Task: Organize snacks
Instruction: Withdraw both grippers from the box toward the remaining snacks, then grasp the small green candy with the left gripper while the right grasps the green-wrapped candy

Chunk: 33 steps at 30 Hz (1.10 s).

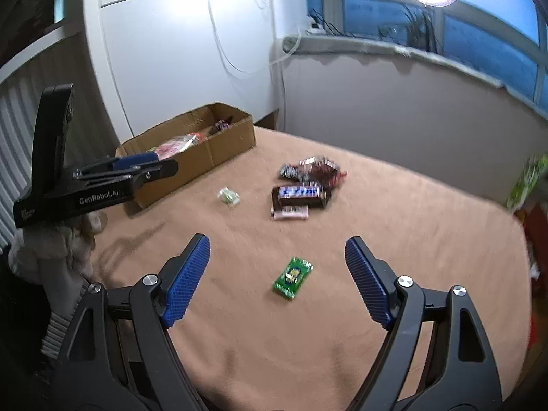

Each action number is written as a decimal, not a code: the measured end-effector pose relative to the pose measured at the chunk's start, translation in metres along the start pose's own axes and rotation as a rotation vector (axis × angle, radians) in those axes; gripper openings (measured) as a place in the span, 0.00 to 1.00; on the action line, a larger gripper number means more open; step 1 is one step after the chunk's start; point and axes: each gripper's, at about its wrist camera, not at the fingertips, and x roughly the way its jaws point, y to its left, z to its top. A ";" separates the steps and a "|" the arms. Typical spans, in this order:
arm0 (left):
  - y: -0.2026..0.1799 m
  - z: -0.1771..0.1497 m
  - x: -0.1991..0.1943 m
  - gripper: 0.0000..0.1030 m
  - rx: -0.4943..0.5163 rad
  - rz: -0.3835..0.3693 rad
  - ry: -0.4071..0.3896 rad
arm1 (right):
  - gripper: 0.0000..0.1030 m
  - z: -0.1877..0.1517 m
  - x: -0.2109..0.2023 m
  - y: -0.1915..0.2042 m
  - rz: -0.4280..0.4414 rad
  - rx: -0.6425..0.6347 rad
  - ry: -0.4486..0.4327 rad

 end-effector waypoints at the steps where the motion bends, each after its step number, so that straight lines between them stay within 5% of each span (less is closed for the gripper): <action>1: -0.002 -0.002 0.004 0.49 0.001 -0.003 0.009 | 0.81 -0.004 0.002 -0.004 0.003 0.023 0.004; 10: -0.016 -0.014 0.038 0.49 0.021 -0.026 0.077 | 0.79 -0.020 0.039 -0.019 0.000 0.102 0.072; 24: -0.010 -0.012 0.088 0.49 0.036 -0.004 0.166 | 0.48 -0.027 0.084 -0.016 0.037 0.128 0.196; 33: -0.005 -0.010 0.104 0.47 0.015 -0.025 0.220 | 0.47 -0.029 0.097 -0.014 -0.011 0.119 0.220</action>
